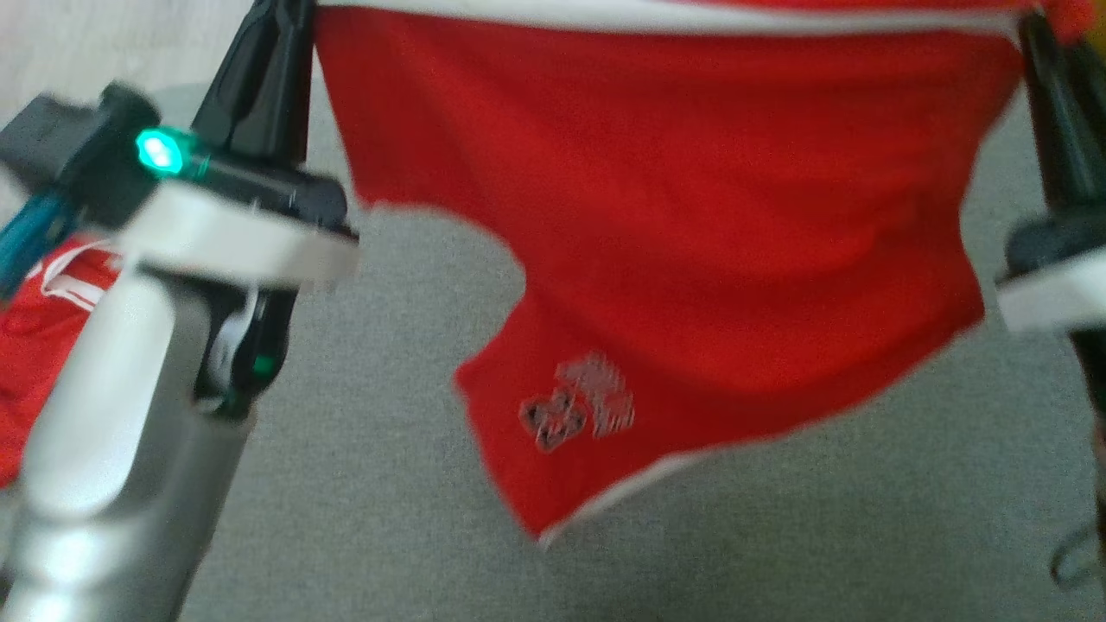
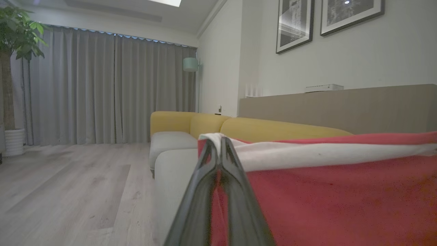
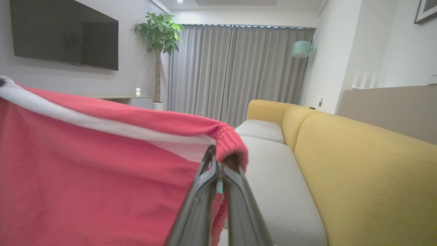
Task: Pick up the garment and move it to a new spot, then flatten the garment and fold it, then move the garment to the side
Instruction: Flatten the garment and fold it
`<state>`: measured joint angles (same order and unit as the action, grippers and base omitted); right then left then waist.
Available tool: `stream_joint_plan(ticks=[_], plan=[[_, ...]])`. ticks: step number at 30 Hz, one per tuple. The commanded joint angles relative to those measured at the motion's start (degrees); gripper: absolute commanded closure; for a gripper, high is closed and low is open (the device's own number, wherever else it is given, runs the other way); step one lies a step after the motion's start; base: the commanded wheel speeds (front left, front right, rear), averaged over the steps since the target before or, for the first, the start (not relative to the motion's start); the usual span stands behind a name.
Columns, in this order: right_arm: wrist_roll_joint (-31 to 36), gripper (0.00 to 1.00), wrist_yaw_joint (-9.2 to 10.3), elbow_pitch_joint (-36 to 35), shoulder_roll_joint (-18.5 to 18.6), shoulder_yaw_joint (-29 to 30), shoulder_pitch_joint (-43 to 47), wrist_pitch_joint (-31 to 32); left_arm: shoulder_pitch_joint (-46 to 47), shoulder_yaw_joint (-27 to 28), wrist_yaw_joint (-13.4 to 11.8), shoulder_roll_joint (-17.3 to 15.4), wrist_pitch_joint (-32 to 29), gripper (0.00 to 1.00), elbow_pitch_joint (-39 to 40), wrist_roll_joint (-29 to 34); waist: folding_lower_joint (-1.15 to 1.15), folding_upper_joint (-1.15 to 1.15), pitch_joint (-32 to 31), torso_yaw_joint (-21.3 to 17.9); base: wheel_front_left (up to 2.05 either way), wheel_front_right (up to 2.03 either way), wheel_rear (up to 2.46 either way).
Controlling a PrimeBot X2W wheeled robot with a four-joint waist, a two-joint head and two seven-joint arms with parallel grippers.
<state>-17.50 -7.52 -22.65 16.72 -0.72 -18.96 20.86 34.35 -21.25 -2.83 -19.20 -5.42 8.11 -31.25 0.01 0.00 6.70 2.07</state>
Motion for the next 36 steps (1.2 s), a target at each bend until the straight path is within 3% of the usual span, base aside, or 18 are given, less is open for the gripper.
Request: stream_joint_plan(ticks=[1,7,13,14,20,24,30,36], plan=[[-0.7,1.00,0.03,1.8,1.2,-2.0,-6.2,-1.2,6.8,2.7,1.1,0.2,1.9,1.00,-4.3,-1.1,-0.01,0.00,1.5,-0.2,0.00,0.00,0.00],[-2.4,1.00,0.03,17.9,-0.5,-6.9,-21.9,-7.2,19.7,4.9,4.5,5.3,12.4,1.00,-26.8,-2.4,-0.01,0.00,2.1,-2.1,0.00,0.00,0.00],[-3.2,1.00,0.03,37.2,-5.4,-9.8,-32.9,-14.0,27.8,8.3,4.8,7.7,18.8,1.00,-45.0,-3.2,-0.01,0.00,2.2,-4.0,0.00,0.00,0.00],[-3.2,1.00,0.03,37.2,-5.4,-9.8,-32.9,-14.0,27.8,8.3,4.8,7.7,18.8,1.00,-45.0,-3.2,-0.01,0.00,2.2,-4.0,0.00,0.00,0.00],[-6.5,1.00,0.03,55.8,-10.3,-15.8,-31.9,-19.0,23.4,8.7,6.0,11.5,19.8,1.00,-63.0,-4.9,-0.01,0.00,4.2,-4.4,0.00,0.00,0.00],[-10.2,1.00,0.03,64.6,-12.1,-21.2,-27.3,-21.0,18.9,8.4,7.8,13.6,20.0,1.00,-72.4,-6.5,-0.01,0.00,5.7,-4.1,0.00,0.00,0.00],[-16.8,1.00,0.03,66.9,-12.8,-27.3,-18.1,-24.5,13.3,8.0,9.6,15.3,20.3,1.00,-76.0,-7.8,-0.01,0.00,6.3,-3.0,0.00,0.00,0.00],[-19.3,1.00,0.03,58.2,-9.1,-29.3,-7.1,-28.8,4.3,11.1,9.9,13.3,20.4,1.00,-63.0,-4.1,-0.01,0.00,4.7,-1.9,0.00,0.00,0.00]])
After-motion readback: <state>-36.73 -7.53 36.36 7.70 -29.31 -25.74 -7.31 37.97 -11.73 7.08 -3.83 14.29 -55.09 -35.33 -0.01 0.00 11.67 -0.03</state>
